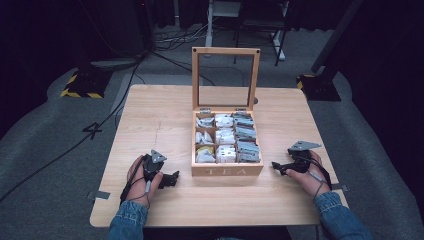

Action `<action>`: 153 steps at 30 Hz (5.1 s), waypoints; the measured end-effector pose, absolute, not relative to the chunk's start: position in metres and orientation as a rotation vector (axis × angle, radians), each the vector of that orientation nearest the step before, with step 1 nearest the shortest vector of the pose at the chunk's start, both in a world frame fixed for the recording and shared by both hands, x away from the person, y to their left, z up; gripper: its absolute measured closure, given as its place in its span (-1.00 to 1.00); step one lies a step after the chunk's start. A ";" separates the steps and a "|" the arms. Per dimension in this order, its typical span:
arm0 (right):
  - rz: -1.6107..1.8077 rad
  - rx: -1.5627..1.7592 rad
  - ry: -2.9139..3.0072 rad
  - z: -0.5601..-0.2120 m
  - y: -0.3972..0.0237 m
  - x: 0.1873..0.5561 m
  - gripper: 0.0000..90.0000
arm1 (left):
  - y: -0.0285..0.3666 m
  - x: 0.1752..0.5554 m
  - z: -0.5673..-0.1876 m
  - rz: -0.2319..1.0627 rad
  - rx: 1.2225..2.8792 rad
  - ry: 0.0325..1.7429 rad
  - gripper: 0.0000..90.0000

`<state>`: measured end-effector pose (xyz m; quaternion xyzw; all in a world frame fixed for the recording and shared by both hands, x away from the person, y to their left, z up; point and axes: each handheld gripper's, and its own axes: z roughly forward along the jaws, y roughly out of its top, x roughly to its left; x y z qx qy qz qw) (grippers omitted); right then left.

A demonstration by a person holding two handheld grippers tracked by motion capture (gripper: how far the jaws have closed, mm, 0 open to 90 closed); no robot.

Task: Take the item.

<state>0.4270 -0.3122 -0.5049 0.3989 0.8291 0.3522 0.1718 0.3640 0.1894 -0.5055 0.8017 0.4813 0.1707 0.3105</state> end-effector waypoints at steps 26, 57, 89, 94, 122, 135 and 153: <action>1.147 1.226 2.321 -0.480 -0.317 0.424 -0.32 | 0.189 0.364 -0.506 0.452 2.115 1.271 -1.00; 1.335 1.056 2.420 -0.391 -0.251 0.396 0.03 | 0.189 0.364 -0.506 0.451 2.115 1.271 -1.00; 1.431 0.893 2.559 -0.396 -0.164 0.420 0.27 | 0.189 0.364 -0.506 0.452 2.118 1.269 -1.00; 1.408 0.921 2.588 -0.401 -0.163 0.434 0.33 | 0.189 0.365 -0.506 0.451 2.117 1.269 -1.00; 1.201 0.842 2.746 -0.428 -0.141 0.434 0.55 | 0.190 0.365 -0.506 0.449 2.118 1.262 -0.99; 1.115 0.777 2.801 -0.424 -0.140 0.430 0.69 | 0.190 0.365 -0.506 0.449 2.118 1.262 -0.99; 1.074 0.750 2.851 -0.433 -0.138 0.432 0.90 | 0.190 0.365 -0.506 0.449 2.119 1.261 -0.99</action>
